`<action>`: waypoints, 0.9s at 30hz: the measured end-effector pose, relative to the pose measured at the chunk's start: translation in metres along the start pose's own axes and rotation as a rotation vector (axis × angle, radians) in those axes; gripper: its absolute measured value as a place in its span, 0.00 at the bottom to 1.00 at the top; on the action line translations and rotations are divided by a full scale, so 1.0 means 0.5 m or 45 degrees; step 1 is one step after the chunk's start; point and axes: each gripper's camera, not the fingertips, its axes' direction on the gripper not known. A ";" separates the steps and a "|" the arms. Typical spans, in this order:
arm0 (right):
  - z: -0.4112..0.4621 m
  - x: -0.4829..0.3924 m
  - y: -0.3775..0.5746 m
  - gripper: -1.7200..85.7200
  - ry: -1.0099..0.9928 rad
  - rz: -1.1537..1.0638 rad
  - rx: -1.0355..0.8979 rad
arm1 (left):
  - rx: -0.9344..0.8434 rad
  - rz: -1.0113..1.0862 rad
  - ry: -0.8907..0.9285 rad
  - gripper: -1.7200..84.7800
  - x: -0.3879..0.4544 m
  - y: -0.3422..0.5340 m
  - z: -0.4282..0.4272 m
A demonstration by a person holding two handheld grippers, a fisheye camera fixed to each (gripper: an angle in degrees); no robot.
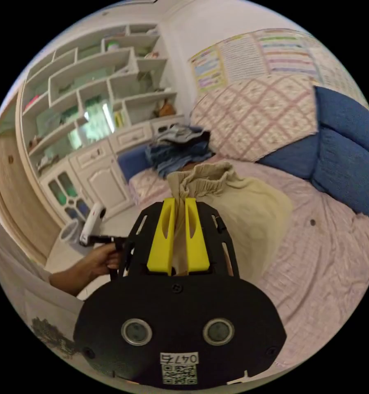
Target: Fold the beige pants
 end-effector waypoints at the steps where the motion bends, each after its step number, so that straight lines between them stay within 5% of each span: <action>1: 0.041 -0.040 -0.023 0.03 -0.001 -0.058 -0.080 | -0.007 -0.029 0.048 0.01 -0.018 -0.004 -0.021; 8: -0.007 -0.194 -0.162 0.03 0.032 -0.217 -0.052 | -0.030 -0.050 0.184 0.02 -0.097 0.009 -0.141; 13: 0.000 -0.259 -0.205 0.07 0.100 -0.444 -0.350 | 0.057 -0.070 0.325 0.03 -0.172 0.050 -0.254; 17: -0.133 -0.293 -0.217 0.14 0.008 -0.553 -0.199 | 0.087 -0.067 0.338 0.06 -0.225 0.087 -0.338; 27: -0.236 -0.453 -0.129 0.18 0.619 -0.945 -0.315 | 0.027 0.047 0.272 0.02 -0.270 0.203 -0.410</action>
